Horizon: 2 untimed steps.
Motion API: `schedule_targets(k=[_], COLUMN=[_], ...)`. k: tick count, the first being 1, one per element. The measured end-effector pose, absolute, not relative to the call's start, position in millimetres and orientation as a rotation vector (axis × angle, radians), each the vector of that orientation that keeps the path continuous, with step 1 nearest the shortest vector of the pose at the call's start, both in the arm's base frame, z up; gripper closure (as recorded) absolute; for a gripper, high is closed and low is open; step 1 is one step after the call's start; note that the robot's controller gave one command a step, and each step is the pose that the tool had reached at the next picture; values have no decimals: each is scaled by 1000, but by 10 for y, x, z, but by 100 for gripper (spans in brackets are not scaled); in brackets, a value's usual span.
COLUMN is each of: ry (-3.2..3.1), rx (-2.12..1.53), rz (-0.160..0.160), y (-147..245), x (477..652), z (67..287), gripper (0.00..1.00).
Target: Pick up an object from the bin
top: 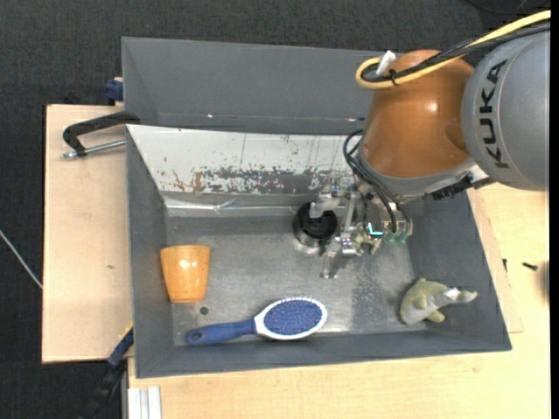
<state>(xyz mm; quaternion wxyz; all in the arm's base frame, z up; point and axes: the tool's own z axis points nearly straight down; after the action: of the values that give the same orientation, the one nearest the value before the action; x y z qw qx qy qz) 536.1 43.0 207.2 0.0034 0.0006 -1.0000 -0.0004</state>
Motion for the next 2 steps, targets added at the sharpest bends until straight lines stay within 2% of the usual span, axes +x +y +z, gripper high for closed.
schedule_targets(k=[1,2], ry=[-3135,-3149], rx=[302,-33], rz=[-1,14], y=[-72,341], x=[4977,4949], z=[714,862], gripper=[0,0])
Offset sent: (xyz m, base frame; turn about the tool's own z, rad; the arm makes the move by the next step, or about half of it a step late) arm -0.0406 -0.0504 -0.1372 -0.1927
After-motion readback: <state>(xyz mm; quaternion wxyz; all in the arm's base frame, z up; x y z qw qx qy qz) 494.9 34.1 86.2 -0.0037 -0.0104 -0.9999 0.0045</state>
